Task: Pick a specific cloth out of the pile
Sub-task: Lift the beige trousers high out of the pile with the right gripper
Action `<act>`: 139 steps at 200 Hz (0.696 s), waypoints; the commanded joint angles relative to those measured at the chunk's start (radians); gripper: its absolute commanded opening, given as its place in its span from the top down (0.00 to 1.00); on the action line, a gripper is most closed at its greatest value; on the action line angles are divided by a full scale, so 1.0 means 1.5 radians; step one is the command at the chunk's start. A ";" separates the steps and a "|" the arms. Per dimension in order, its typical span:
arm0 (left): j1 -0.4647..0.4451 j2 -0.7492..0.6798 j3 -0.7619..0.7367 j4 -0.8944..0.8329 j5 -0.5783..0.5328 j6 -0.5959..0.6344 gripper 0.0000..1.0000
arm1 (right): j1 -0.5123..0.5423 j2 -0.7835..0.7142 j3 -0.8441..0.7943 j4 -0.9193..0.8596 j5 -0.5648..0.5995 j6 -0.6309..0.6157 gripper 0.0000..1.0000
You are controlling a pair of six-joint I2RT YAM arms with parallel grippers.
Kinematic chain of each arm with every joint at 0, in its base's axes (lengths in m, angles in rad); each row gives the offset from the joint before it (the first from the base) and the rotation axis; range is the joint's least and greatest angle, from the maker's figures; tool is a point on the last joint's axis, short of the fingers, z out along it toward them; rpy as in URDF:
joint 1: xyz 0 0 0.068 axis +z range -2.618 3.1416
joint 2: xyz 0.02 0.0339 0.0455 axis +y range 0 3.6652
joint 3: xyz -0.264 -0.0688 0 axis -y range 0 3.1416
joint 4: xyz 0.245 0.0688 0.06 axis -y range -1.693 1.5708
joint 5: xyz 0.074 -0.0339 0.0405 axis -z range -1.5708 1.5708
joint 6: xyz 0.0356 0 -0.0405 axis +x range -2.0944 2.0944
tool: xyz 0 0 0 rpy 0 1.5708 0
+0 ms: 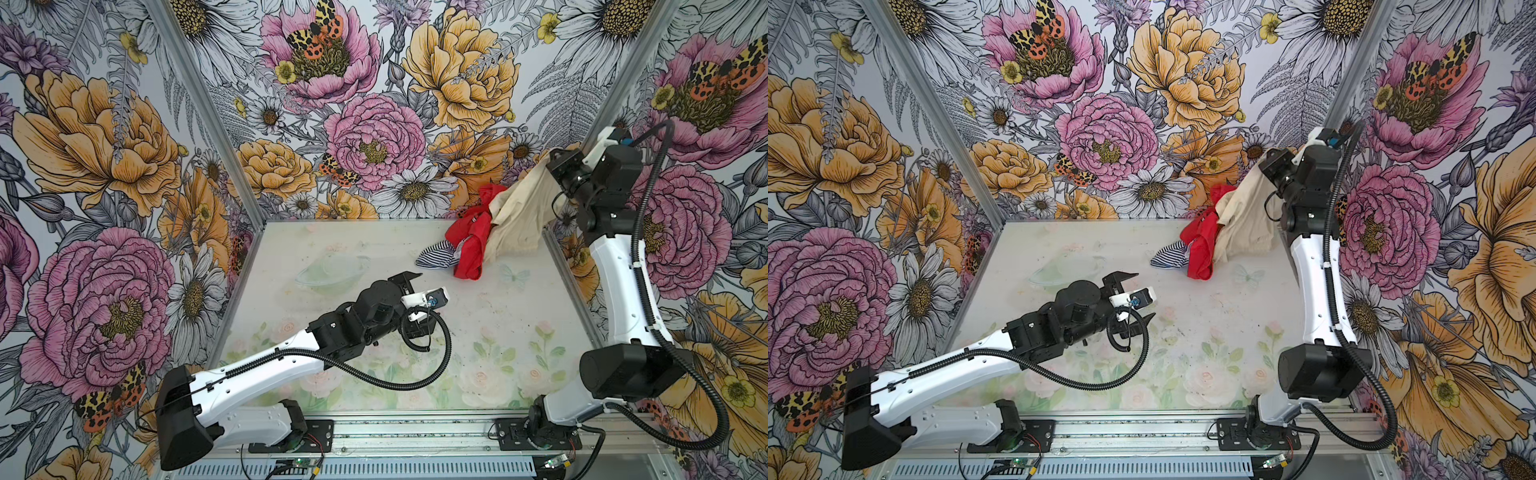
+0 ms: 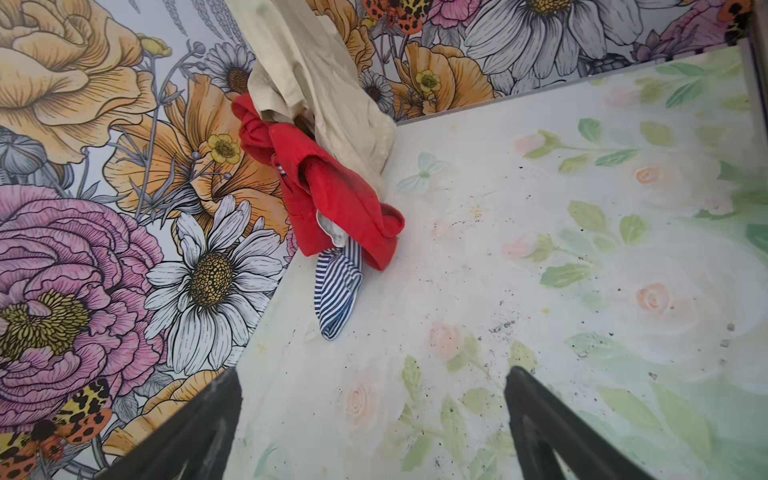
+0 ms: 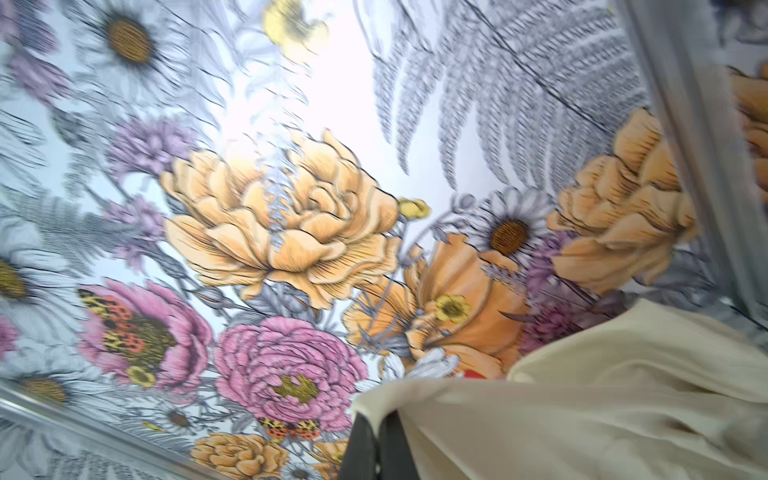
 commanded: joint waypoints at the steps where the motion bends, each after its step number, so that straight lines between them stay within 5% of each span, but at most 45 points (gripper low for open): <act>1: 0.026 -0.034 -0.013 0.059 -0.029 -0.027 0.01 | 0.041 0.061 0.203 0.027 -0.046 0.040 1.00; 37: 0.075 -0.080 -0.024 0.080 -0.015 -0.054 0.01 | 0.127 0.190 0.481 0.013 -0.044 0.080 1.00; 54: 0.089 -0.108 -0.026 0.079 -0.006 -0.062 0.01 | 0.169 0.207 0.494 0.015 -0.036 0.094 1.00; 98: 0.088 -0.212 -0.029 0.019 -0.160 -0.071 0.01 | 0.294 0.251 0.532 0.031 -0.005 0.038 1.00; 139: 0.089 -0.313 -0.009 -0.102 -0.275 -0.121 0.01 | 0.402 0.297 0.537 0.190 0.033 0.057 1.00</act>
